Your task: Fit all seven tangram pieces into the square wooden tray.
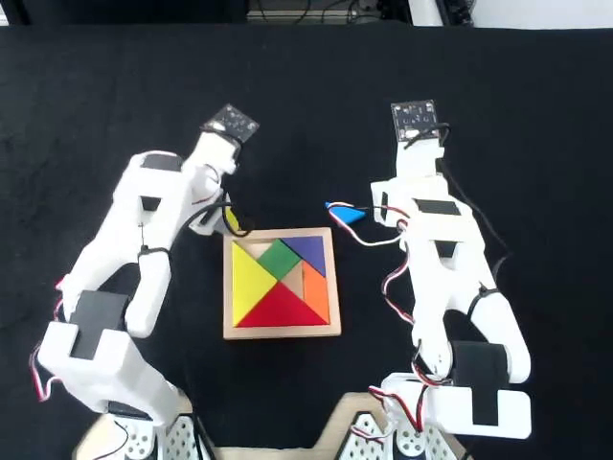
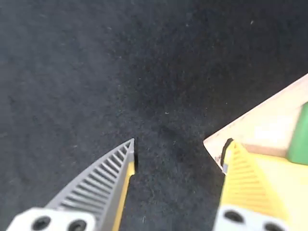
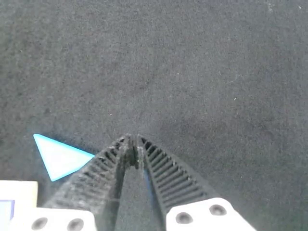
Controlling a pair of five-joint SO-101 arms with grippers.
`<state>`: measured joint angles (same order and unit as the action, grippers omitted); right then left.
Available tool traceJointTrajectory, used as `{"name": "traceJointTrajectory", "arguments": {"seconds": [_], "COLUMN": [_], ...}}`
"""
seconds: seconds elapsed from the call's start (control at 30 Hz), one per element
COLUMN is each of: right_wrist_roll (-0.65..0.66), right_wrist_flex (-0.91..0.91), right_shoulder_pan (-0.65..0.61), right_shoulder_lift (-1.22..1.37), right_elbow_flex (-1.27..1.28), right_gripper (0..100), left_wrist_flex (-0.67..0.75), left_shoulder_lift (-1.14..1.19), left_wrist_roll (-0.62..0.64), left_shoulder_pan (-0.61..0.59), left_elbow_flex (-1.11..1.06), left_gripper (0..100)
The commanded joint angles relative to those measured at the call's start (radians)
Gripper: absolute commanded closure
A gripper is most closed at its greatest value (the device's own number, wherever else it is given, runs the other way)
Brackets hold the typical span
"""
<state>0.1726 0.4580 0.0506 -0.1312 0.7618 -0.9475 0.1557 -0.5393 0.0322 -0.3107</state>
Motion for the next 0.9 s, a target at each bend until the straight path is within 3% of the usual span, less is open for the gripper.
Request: {"name": "traceJointTrajectory", "arguments": {"seconds": [0.0,0.17,0.33,0.63,0.87], "right_wrist_roll": [0.009,0.035,0.120,0.531,0.710], "right_wrist_flex": [-0.018,0.021,0.359,0.838,0.861], "right_shoulder_pan": [0.005,0.005,-0.005,-0.195,-0.193], "right_shoulder_lift": [-0.008,-0.015,0.010,0.280,0.337], "right_elbow_flex": [-0.022,-0.048,-0.328,-0.760,-0.763], "right_gripper": [98.7,97.3,85.8,86.0,86.1], "left_wrist_flex": [-0.178,-0.399,-0.454,-0.153,0.038], "left_shoulder_lift": [-0.172,-0.456,-0.752,-1.168,-1.310], "left_wrist_roll": [0.083,0.138,0.138,0.236,0.238], "left_shoulder_pan": [-0.008,-0.079,-0.213,-0.487,-0.501], "left_elbow_flex": [0.159,0.185,-0.068,-0.768,-1.109], "left_gripper": [71,71,71,71,71]}}
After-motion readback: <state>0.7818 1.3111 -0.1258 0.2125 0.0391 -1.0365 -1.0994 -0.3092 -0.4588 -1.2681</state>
